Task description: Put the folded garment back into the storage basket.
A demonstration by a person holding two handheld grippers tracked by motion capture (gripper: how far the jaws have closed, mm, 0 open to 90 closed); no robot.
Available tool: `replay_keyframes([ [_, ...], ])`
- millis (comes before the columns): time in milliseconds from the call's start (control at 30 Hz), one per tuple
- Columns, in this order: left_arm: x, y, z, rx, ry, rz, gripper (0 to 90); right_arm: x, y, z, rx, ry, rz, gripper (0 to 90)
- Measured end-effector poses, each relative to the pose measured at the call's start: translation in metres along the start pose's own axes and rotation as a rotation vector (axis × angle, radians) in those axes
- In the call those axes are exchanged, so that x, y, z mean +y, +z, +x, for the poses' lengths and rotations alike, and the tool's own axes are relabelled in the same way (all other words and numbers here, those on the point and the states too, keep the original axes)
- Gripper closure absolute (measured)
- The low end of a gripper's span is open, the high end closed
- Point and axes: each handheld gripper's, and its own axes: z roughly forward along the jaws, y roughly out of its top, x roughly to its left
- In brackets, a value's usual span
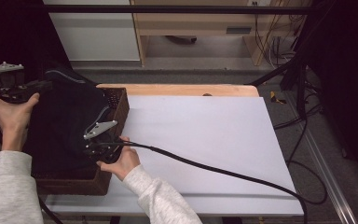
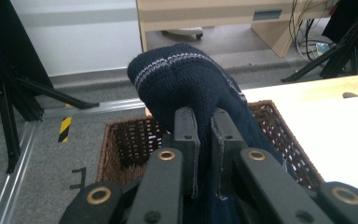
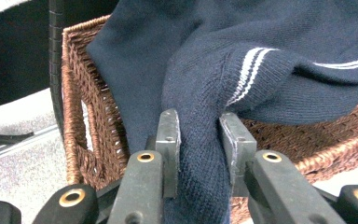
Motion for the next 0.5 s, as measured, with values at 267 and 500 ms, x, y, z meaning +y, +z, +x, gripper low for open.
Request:
replay_keyframes([
  [267, -0.011, 0.014, 0.0, 0.004, -0.004, 0.02, 83.2, -0.006, 0.008, 0.0, -0.005, 0.003, 0.011, 72.3],
  [500, -0.018, 0.03, -0.001, 0.015, 0.001, 0.038, 83.1, -0.011, 0.018, 0.002, -0.014, -0.002, 0.024, 71.7],
])
